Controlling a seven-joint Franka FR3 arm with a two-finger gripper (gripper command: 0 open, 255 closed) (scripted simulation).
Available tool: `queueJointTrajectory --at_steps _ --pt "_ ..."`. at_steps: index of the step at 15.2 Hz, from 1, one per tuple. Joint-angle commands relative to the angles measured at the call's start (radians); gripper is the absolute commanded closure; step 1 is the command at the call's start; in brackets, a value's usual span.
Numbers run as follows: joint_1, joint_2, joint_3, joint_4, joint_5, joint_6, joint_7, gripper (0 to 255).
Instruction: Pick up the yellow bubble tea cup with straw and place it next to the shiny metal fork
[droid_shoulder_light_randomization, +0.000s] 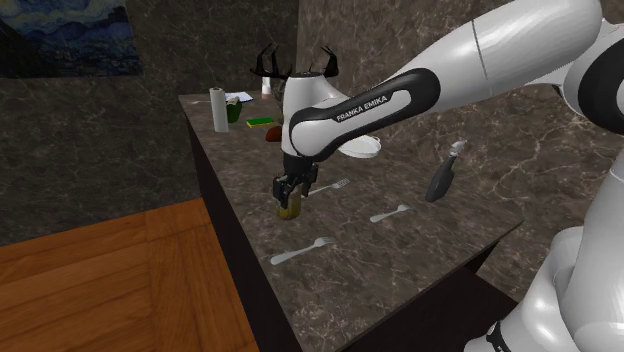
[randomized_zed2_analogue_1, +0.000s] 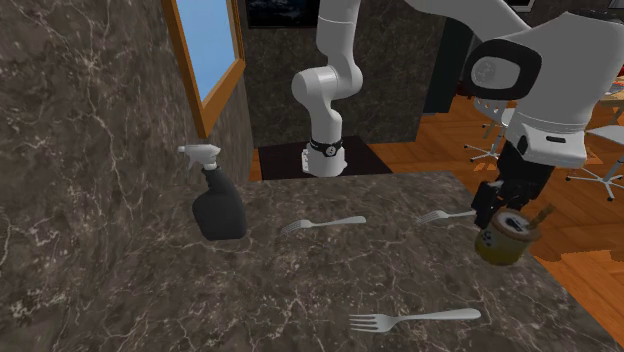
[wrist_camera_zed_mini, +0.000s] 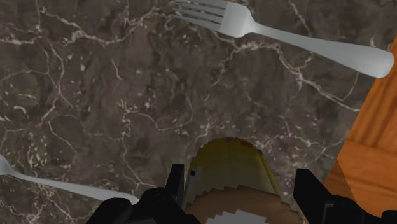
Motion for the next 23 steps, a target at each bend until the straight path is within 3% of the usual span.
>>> queueJointTrajectory --at_steps 1,10,11,16,20,23 --pt "0.000 0.014 0.000 -0.009 -0.001 0.025 0.000 255" --pt "0.000 0.027 -0.001 -0.018 -0.001 0.046 0.001 255" --pt "0.000 0.026 -0.001 -0.018 -0.001 0.046 0.001 0" --pt "0.000 0.026 -0.001 -0.019 -0.001 0.046 0.001 0" --pt "0.000 -0.037 0.000 0.032 0.002 -0.068 -0.001 0" --pt "0.000 -0.037 0.000 0.032 0.002 -0.068 -0.001 0"
